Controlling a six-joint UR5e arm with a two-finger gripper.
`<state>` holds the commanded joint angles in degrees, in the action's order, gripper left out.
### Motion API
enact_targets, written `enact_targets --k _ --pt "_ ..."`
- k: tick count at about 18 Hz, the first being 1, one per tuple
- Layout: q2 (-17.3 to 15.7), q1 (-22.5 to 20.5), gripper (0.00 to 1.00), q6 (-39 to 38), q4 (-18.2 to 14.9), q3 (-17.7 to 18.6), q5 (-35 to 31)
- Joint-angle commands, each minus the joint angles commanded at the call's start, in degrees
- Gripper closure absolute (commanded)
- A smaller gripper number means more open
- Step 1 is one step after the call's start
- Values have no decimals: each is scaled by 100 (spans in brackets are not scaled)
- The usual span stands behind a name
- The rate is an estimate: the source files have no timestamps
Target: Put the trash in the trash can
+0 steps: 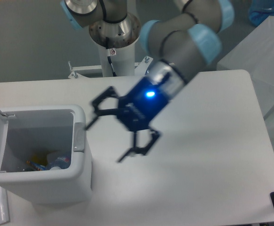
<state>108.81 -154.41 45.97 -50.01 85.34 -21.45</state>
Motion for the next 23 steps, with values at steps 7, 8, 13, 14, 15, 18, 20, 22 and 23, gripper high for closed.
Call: enact_targets --k 7,8,13,14,15,18,20,22,23 --pt "159 -520 0 1387 35 308 -903" --pt "185 -511 0 1528 35 255 -1306" --pt "308 -388 0 1907 27 158 -3266" --pt "308 -318 0 1916 26 123 -3705" --pt "317 -239 0 1933 26 88 -4161" --pt "343 -10 0 1960 0 18 -5252" --pt "387 173 0 1995 -9 44 -5886" --pt "501 420 0 2057 -26 -26 -6256" --pt "562 447 0 2057 -78 -70 -6397"
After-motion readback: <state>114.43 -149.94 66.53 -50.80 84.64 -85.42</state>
